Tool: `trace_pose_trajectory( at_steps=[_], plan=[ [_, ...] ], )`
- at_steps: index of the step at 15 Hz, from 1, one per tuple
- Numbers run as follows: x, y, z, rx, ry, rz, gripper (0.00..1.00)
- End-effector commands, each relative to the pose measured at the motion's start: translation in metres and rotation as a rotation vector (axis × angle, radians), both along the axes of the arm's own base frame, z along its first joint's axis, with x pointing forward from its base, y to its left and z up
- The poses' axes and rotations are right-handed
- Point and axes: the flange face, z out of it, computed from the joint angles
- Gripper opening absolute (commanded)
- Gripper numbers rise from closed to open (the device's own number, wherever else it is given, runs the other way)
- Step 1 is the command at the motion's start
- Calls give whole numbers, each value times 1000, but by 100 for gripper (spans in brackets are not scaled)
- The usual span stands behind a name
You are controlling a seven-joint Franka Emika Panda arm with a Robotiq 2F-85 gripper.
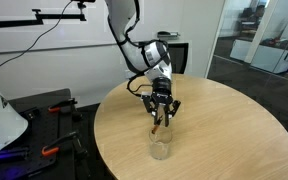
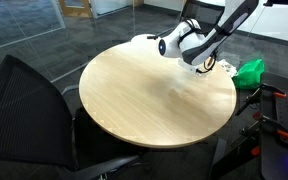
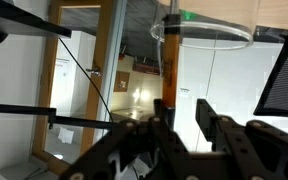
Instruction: Put the pen in the glass
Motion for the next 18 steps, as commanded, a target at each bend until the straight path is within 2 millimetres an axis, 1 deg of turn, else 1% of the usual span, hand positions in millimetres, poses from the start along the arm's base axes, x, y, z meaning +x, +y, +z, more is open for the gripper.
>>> trace_pose_trajectory(
  at_steps=[1, 4, 5, 6, 11, 18],
  plan=[
    [6, 0, 6, -5, 17, -40, 69],
    [7, -1, 8, -11, 15, -51, 92],
    [7, 0, 11, -14, 12, -52, 98],
    [7, 1, 14, -18, 7, -52, 100],
    [3, 6, 37, -43, -24, -53, 100],
    [1, 10, 87, -97, -78, -79, 100]
  ],
)
